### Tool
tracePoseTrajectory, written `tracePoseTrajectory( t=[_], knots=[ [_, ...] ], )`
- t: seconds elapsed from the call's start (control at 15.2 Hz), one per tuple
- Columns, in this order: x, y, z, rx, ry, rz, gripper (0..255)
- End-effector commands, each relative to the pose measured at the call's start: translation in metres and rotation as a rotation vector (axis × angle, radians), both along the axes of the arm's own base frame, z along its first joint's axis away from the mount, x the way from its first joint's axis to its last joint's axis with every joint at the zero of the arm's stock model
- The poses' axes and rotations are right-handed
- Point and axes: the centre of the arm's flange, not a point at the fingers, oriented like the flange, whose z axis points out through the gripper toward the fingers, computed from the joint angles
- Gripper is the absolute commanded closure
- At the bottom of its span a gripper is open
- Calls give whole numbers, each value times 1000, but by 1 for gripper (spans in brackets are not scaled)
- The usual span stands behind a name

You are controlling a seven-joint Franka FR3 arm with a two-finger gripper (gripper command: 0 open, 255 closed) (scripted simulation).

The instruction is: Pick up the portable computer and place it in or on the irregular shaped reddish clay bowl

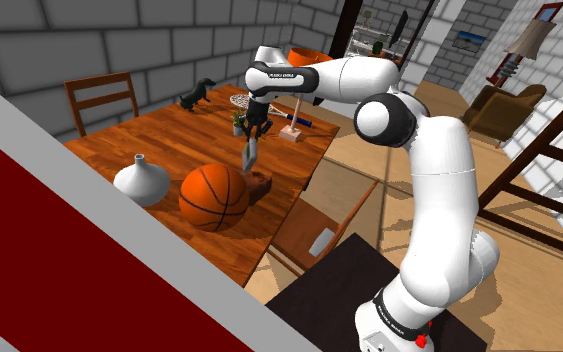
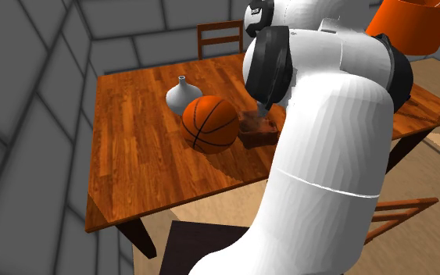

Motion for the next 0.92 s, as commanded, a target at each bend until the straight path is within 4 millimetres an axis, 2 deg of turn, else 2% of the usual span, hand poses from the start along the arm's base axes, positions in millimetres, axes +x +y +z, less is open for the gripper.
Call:
tracePoseTrajectory(
  t=[0.0, 0.07, 0.13, 0.46, 0.73, 0.86],
  knots=[
    [0, 0, 0, 0, -1, 0, 255],
    [0, 0, 0, 0, -1, 0, 255],
    [0, 0, 0, 0, -1, 0, 0],
    [0, 0, 0, 0, -1, 0, 0],
    [0, -2, 50, 0, -1, 0, 0],
    [0, -2, 50, 0, -1, 0, 0]
  ],
)
